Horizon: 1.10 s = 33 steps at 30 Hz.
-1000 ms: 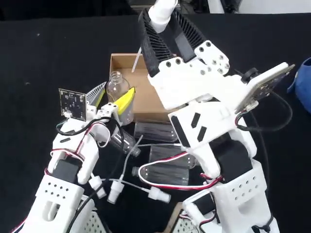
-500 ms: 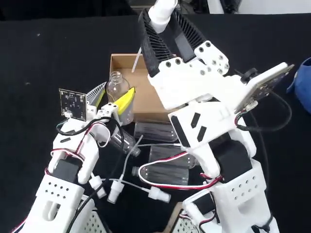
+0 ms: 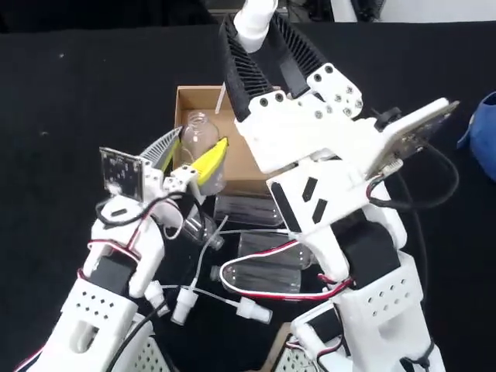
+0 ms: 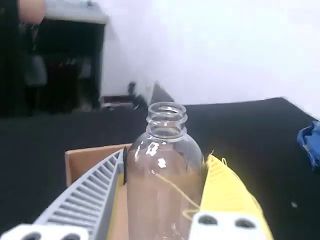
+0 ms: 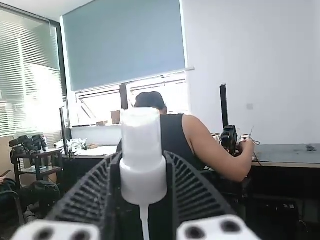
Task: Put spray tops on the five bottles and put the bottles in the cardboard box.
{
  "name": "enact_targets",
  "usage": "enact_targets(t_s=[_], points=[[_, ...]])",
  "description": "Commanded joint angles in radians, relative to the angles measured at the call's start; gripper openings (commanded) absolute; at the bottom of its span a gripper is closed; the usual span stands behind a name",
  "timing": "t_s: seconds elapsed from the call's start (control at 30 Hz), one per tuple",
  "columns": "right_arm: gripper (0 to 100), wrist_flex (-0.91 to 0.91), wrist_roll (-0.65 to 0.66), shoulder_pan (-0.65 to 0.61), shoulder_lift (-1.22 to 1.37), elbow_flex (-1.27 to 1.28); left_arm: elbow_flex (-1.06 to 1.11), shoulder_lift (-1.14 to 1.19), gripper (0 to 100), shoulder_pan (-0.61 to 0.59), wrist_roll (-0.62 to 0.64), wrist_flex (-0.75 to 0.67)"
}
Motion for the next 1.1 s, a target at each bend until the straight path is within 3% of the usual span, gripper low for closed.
enact_targets(t_s=[0.0,0.2,0.43,0.53,0.63,1.07], points=[[1.1,0.021,0.015,0.018,0.005,-0.05,0.05,-0.012,3,0.05,0.003,-0.158],[1.1,0.115,0.017,0.017,0.028,-0.108,0.16,-0.012,3,0.045,0.003,-0.295],[1.1,0.351,0.017,-0.008,0.177,-0.332,0.206,-0.012,3,0.045,0.0,-0.305],[1.1,0.419,0.017,-0.068,0.216,-0.374,0.225,-0.012,3,0.054,-0.081,-0.307],[1.1,0.425,0.018,-0.101,0.242,-0.372,0.226,-0.012,3,0.054,-0.138,-0.307],[1.0,0.328,0.018,-0.078,0.348,-0.318,0.223,-0.014,3,0.054,-0.137,-0.308]])
